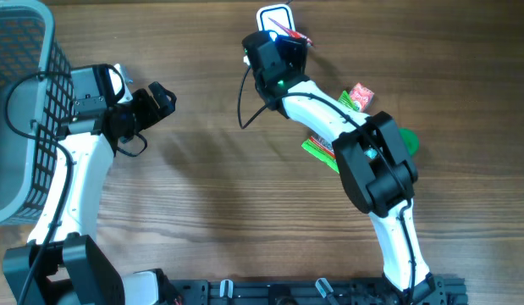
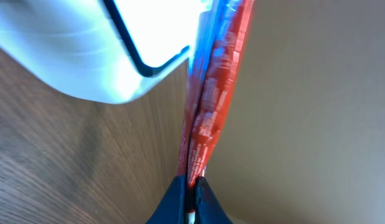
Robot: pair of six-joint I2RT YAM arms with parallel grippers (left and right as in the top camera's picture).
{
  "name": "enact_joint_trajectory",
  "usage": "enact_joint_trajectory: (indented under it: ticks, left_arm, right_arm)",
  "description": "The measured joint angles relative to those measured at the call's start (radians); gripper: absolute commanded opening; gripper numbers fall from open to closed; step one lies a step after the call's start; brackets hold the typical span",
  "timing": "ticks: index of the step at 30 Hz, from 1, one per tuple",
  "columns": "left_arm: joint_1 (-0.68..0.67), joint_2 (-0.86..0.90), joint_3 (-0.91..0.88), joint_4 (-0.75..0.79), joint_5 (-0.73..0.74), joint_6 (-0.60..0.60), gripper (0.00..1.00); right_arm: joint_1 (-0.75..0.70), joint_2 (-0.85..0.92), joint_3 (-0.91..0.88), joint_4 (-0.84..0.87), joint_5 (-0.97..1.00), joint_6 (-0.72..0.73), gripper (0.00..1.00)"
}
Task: Scan the item barcode
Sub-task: 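Raise the red stick packet to the white scanner with the right gripper, then lower the red stick packet beside the snack bag and release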
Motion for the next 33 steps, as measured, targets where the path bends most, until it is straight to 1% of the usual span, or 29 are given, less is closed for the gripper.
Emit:
enact_joint_trajectory:
  ticks: [3,5,7,9,12,14,17,26,28,29,30,31,33]
  left_arm:
    - [0.0,0.0,0.0,0.0,0.0,0.0,1.0]
    - [0.0,0.0,0.0,0.0,0.0,0.0,1.0]
    - [0.0,0.0,0.0,-0.001,0.0,0.0,1.0]
    - [0.0,0.0,0.0,0.0,0.0,0.0,1.0]
    - [0.0,0.0,0.0,0.0,0.0,0.0,1.0]
    - [0.0,0.0,0.0,0.0,0.0,0.0,1.0]
    - [0.0,0.0,0.0,0.0,0.0,0.0,1.0]
    - [0.0,0.0,0.0,0.0,0.0,0.0,1.0]
    - [0.0,0.0,0.0,0.0,0.0,0.0,1.0]
    - [0.0,0.0,0.0,-0.001,0.001,0.0,1.0]
    - [0.0,0.0,0.0,0.0,0.0,0.0,1.0]
    - [0.0,0.0,0.0,0.0,0.0,0.0,1.0]
    - [0.0,0.0,0.0,0.0,0.0,0.0,1.0]
  right_arm:
    - [0.001,0.009,0.0,0.006,0.004,-0.018,0.04]
    - [0.0,0.011,-0.001,0.042,0.019,-0.045,0.04]
    - [0.0,0.014,-0.002,0.152,0.043,-0.1,0.04]
    - [0.001,0.016,0.0,0.199,0.058,-0.148,0.04]
    - [0.001,0.016,0.0,0.166,0.07,-0.177,0.04]
    - [0.001,0.016,0.0,0.108,0.067,-0.167,0.04]
    - [0.001,0.019,0.0,0.036,0.047,-0.104,0.04]
    - [0.006,0.004,-0.002,0.013,0.039,0.059,0.04]
    - [0.008,-0.06,-0.006,-0.072,0.005,0.129,0.04]
    - [0.008,-0.114,-0.006,-0.154,-0.035,0.187,0.04]
    - [0.008,-0.15,-0.006,-0.194,-0.066,0.231,0.04]
    - [0.008,-0.203,-0.006,-0.279,-0.116,0.297,0.04]
    - [0.004,-0.344,-0.003,-0.454,-0.283,0.48,0.04]
